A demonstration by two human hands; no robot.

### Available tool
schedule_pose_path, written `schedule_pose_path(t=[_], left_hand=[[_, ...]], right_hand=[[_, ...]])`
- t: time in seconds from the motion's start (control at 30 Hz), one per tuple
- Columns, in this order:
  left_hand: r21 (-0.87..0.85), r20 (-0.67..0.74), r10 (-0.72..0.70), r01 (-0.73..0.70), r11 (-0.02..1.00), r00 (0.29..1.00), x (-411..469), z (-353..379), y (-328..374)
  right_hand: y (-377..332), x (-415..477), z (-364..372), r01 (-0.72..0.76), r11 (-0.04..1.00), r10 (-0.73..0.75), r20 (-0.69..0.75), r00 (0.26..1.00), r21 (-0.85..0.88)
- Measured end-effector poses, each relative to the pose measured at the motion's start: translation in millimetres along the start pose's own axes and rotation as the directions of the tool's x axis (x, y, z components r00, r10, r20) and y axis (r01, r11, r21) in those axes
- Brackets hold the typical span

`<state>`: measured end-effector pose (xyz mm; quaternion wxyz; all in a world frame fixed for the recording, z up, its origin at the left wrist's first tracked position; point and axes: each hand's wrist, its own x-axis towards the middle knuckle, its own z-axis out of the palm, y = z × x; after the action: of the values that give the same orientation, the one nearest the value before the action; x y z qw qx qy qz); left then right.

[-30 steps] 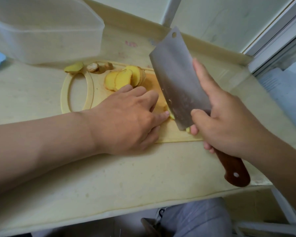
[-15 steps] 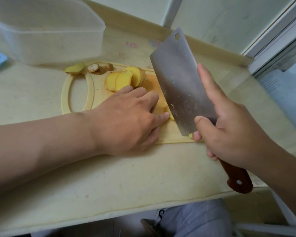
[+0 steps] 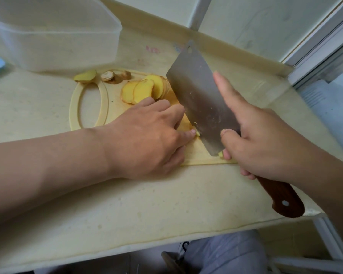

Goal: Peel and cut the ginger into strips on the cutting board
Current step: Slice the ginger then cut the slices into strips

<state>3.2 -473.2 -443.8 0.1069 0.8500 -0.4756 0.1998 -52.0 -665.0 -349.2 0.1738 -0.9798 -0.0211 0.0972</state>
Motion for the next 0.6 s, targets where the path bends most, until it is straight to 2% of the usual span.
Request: schedule_pose_path(t=[0.13,0.33,0.6], left_hand=[[0.018,-0.001,0.010,-0.010,1.000,1.000,0,0,-1],[0.022,0.008,0.014,-0.014,1.000,1.000,1,-2,-1],[0.036,0.014,-0.014,0.013,0.999,1.000,0,-1,-1]], right_hand=[[-9,17,-7,-0.024,1.000,0.025,0.082,0.996,-0.004],[-21,43,-6,-0.003,1.000,0.003,0.045,0.999,0.001],[-8,3,-7,-0.119,0.989,0.109,0.103,0.989,0.092]])
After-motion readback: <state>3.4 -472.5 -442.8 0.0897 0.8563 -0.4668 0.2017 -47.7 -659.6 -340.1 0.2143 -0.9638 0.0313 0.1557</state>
